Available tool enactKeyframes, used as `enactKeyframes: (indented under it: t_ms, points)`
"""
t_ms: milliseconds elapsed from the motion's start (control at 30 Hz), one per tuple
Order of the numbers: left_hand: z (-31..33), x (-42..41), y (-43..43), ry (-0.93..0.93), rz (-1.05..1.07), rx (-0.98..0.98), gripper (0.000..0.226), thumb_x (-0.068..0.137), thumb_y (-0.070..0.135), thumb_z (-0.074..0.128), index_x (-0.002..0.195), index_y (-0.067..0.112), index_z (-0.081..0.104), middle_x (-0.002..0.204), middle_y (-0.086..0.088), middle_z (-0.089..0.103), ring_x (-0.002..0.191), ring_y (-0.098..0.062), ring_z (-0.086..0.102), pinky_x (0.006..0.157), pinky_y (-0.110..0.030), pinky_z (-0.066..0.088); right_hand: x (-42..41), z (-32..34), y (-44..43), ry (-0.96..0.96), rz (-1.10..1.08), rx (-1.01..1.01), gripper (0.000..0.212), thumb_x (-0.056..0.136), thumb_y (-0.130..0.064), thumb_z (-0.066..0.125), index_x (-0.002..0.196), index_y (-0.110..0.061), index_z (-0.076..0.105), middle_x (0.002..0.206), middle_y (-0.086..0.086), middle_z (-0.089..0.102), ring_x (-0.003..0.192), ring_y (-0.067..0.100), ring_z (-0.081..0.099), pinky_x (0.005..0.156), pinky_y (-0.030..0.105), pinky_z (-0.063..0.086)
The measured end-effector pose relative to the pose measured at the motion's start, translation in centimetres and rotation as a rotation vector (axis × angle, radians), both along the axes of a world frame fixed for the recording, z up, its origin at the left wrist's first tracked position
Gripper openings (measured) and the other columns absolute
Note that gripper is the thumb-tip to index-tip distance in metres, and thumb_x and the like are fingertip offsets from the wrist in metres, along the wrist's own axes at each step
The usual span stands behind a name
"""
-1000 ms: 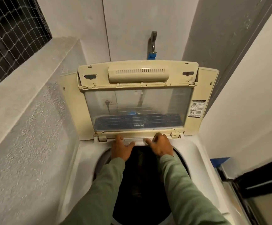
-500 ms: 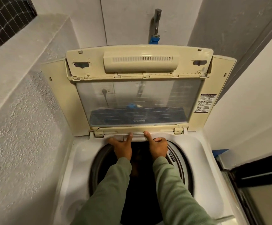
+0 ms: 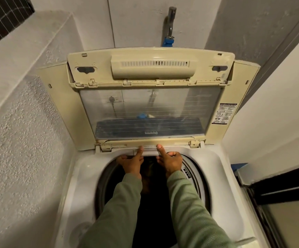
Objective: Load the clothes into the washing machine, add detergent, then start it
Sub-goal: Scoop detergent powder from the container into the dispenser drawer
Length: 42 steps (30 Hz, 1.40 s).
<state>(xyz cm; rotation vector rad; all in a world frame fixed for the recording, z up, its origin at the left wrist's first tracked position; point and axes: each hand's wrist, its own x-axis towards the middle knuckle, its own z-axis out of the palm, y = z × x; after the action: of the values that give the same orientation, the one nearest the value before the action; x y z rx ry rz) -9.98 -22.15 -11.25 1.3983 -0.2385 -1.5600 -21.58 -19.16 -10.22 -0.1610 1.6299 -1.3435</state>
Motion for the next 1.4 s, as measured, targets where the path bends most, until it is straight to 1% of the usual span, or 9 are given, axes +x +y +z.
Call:
enactKeyframes:
  t_ms: [167,300,500,633,767,867,1000,1267,1400]
  points:
    - [-0.5,0.2,-0.3,0.095,-0.001,0.008,0.079,0.072,0.005,0.082,0.125,0.028,0.029,0.134,-0.014,0.046,0.116,-0.032,0.056,0.093,-0.04,0.052,0.1,0.0,-0.1,-0.1,-0.034,-0.021,0.058,0.065,-0.027,0.088,0.096,-0.014,0.04,0.104,0.02,0.065,0.085,0.028,0.067,0.083,0.044,0.059]
    - [-0.7,0.5,-0.6,0.169,0.001,0.015,0.086,0.072,0.001,0.081,0.135,0.026,0.028,0.135,-0.016,0.049,0.118,-0.033,0.057,0.092,-0.043,0.053,0.4,0.0,-0.2,-0.211,-0.063,-0.061,0.055,0.07,-0.021,0.085,0.1,-0.015,0.04,0.101,0.017,0.061,0.086,0.028,0.066,0.082,0.041,0.059]
    - [-0.6,0.5,-0.5,0.092,-0.052,0.03,0.08,0.076,0.008,0.08,0.135,0.022,0.026,0.13,-0.015,0.055,0.101,-0.026,0.064,0.088,-0.04,0.052,0.8,-0.8,-0.2,-0.272,-0.107,-0.107,0.053,0.071,-0.017,0.084,0.102,-0.016,0.041,0.109,0.018,0.061,0.09,0.027,0.065,0.088,0.043,0.056]
    - [-0.8,0.6,-0.5,0.02,-0.082,0.047,0.086,0.074,0.016,0.082,0.139,0.023,0.025,0.13,-0.008,0.057,0.098,-0.022,0.067,0.084,-0.038,0.051,0.9,-1.2,-0.2,-0.219,-0.085,-0.099,0.054,0.07,-0.025,0.085,0.094,-0.018,0.037,0.1,0.017,0.061,0.087,0.028,0.066,0.086,0.043,0.057]
    - [-0.9,0.8,-0.5,0.003,-0.112,0.053,0.088,0.073,0.023,0.084,0.139,0.025,0.026,0.129,-0.005,0.058,0.1,-0.022,0.067,0.083,-0.038,0.049,0.6,-1.5,-0.1,-0.208,-0.029,-0.094,0.066,0.062,-0.038,0.088,0.101,-0.016,0.039,0.099,0.016,0.062,0.089,0.027,0.068,0.081,0.039,0.059]
    - [-1.1,0.7,-0.4,-0.031,-0.121,0.075,0.096,0.068,0.032,0.086,0.142,0.026,0.025,0.131,-0.006,0.057,0.108,-0.026,0.063,0.072,-0.035,0.049,0.8,-1.8,0.0,-0.197,-0.012,-0.071,0.091,0.049,-0.05,0.09,0.112,0.002,0.051,0.102,0.021,0.065,0.085,0.028,0.069,0.066,0.031,0.058]
    - [-1.0,0.4,-0.1,-0.051,-0.125,0.095,0.092,0.07,0.037,0.085,0.14,0.022,0.027,0.131,-0.006,0.056,0.108,-0.027,0.061,0.071,-0.035,0.049,1.0,-2.0,0.0,-0.172,-0.039,-0.056,0.111,0.042,-0.056,0.091,0.123,0.007,0.051,0.115,0.029,0.063,0.094,0.036,0.069,0.06,0.029,0.055]
    - [-0.8,1.0,0.9,-0.102,-0.18,0.078,0.064,0.074,0.037,0.081,0.124,0.023,0.044,0.124,-0.008,0.06,0.104,-0.028,0.063,0.074,-0.037,0.051,0.9,-0.9,0.4,-0.12,-0.014,0.035,0.105,0.042,-0.061,0.087,0.122,0.0,0.054,0.095,0.014,0.058,0.074,0.022,0.064,0.054,0.025,0.053]
    - [-0.7,1.8,1.6,-0.098,-0.202,0.063,0.057,0.078,0.029,0.08,0.125,0.021,0.049,0.127,-0.011,0.058,0.11,-0.031,0.061,0.068,-0.034,0.053,0.8,-0.8,1.1,-0.117,0.006,0.087,0.081,0.058,-0.052,0.086,0.111,0.002,0.057,0.091,0.014,0.056,0.073,0.023,0.062,0.058,0.03,0.058]
